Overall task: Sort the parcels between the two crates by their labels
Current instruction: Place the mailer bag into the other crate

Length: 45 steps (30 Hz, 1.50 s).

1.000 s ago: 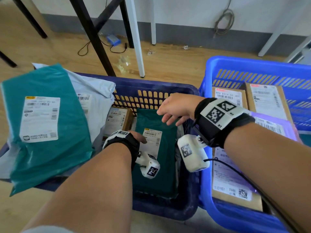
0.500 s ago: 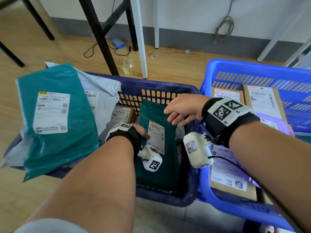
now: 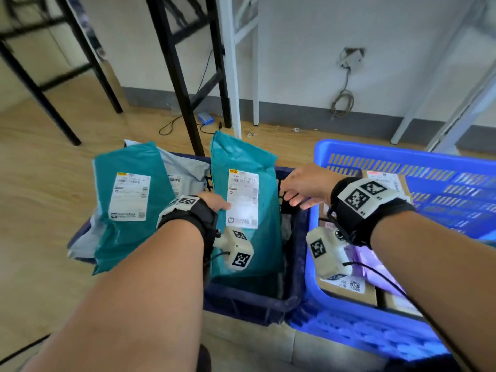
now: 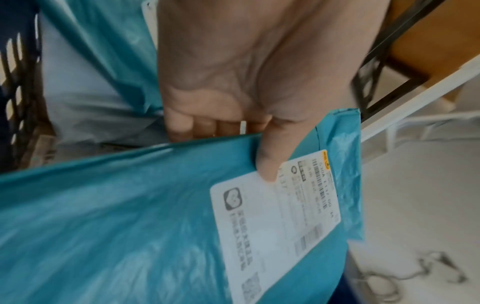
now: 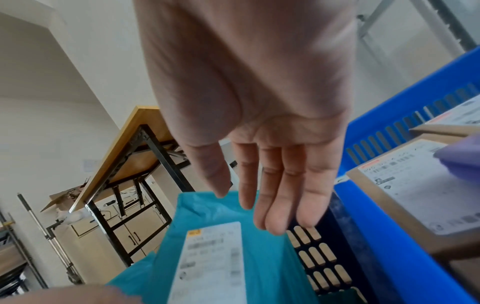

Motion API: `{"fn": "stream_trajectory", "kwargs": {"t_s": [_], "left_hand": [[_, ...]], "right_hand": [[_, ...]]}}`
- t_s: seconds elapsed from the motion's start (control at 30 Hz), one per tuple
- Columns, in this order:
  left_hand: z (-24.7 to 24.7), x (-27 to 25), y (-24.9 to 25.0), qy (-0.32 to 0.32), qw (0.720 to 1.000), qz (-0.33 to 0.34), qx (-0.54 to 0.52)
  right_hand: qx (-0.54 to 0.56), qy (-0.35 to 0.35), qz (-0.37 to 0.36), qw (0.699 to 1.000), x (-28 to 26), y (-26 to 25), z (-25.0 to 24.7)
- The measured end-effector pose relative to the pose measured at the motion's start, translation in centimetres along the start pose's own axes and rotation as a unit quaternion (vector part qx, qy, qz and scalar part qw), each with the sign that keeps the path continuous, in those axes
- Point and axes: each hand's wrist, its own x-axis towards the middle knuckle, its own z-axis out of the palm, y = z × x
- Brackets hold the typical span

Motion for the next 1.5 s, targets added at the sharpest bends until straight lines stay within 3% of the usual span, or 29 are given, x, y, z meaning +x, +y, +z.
{"fn": "stream_trajectory", "kwargs": {"t_s": [0.07,0.2,0.37,0.5,0.6,1.0,1.3,1.5], "left_hand": [[-0.9,-1.3,-0.2,0.005,0.999,0.021,-0.048],[-2.3,-1.4,-0.5,0.007,0.987,0.044,-0.157],[-2.9,-0.8,-0.7,-0.014,0.954,0.073,-0.292],[-3.4,-5.8,1.4,-0.058,0.928,0.095,-0.356],[-3.4,-5.9,2.1,-0.101,0.906,0.106,-0.396],[-3.5,-6.1,2.6,-0.1,0.898,0.113,-0.412],[-4.2,-5.4,1.4,-0.102,0.916,0.115,-0.371],[-5.6,-5.5,0.0,-0.086,0.906,0.122,-0.396]], "right_hand": [[0.01,0.019,-0.028,0.999,-1.0,0.4,-0.3],[0.082,0.16,-0.072,0.981,-2.2,2.0,-1.0],[0.135,0.171,-0.101,0.971,-2.8,3.3,-1.7],[0.211,0.147,-0.119,0.959,-3.1,4.3,-1.0],[0.232,0.15,-0.124,0.953,-3.2,4.6,-0.8],[0.293,0.169,-0.136,0.931,-2.9,4.7,-0.8],[0.327,0.175,-0.145,0.918,-2.7,4.7,-1.1],[0.341,0.166,-0.168,0.91,-2.7,4.2,-1.1]]}}
